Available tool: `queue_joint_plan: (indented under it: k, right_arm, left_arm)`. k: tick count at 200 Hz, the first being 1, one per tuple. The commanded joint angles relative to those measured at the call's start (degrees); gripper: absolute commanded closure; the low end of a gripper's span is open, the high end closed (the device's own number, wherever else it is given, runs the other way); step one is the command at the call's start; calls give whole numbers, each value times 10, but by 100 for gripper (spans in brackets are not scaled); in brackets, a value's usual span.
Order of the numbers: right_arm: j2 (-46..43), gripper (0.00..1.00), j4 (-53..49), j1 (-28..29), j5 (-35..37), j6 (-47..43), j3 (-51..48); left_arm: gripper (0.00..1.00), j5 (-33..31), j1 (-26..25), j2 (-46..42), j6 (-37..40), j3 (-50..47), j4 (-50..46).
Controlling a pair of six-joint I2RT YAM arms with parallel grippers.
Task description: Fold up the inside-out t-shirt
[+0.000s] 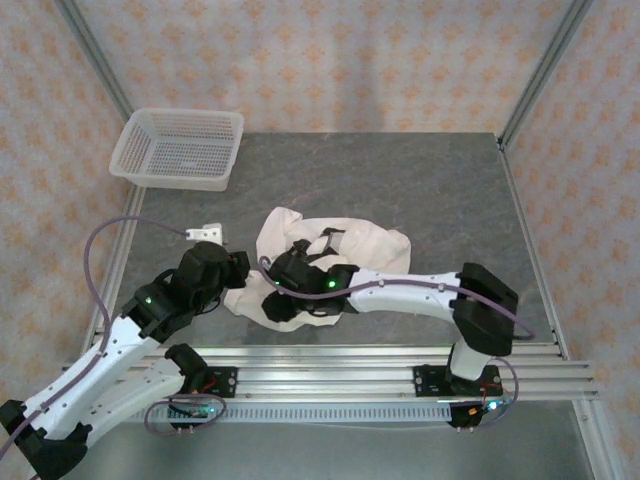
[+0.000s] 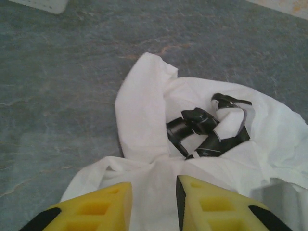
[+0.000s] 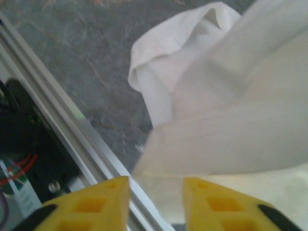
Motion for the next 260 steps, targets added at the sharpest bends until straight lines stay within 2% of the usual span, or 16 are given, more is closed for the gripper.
queue_joint_plan:
  k: [1, 20, 37, 54, 74, 89, 103, 125, 136, 155, 168, 191, 218, 229, 241, 260]
  right_arm:
    - [-128, 62, 20, -29, 56, -36, -44]
    - [-204, 63, 37, -74, 99, -66, -114]
    - [-243, 65, 65, -88, 150, -161, -178]
    - [-250, 65, 84, -88, 149, -268, -215]
    - [-239, 65, 93, -88, 124, -322, -227]
    - [-233, 65, 104, -88, 135, -310, -228]
    - [-235, 64, 115, -88, 122, -300, -230]
    - [-243, 62, 132, -88, 128, -278, -240]
    - [-246, 61, 135, -89, 141, -271, -243]
    - [-253, 61, 125, -88, 154, -264, -243]
    - [-260, 61, 117, -88, 160, -260, -242]
    - [-262, 61, 110, -89, 167, -250, -246]
    - [-290, 61, 107, -89, 178, -240, -258]
    - [-298, 61, 110, -89, 185, -236, -266]
    - [-305, 61, 116, -88, 188, -237, -273]
    - [-308, 61, 116, -88, 190, -240, -274]
  left_arm:
    - [69, -28, 5, 6, -4, -4, -34]
    - [68, 44, 5, 26, 15, -12, -6]
    - [66, 144, 4, 65, 23, -9, 19]
    - [66, 218, 5, 99, 16, -10, 31]
    - [67, 285, -4, 106, 2, -14, 40]
    - [66, 247, -34, 99, -12, -6, 8]
    - [62, 170, -66, 103, -36, 7, -40]
    - [34, 129, -108, 129, -62, 3, -35]
    - [23, 119, -127, 157, -69, 9, -22]
    - [13, 37, -161, 208, -86, 46, -34]
    - [13, -31, -170, 244, -111, 73, -61]
    - [27, -98, -170, 286, -144, 97, -85]
    - [62, -113, -170, 266, -157, 95, -92]
    - [71, -90, -165, 247, -146, 81, -75]
    - [81, -38, -150, 231, -134, 65, -52]
    - [92, 36, -121, 206, -134, 39, -25]
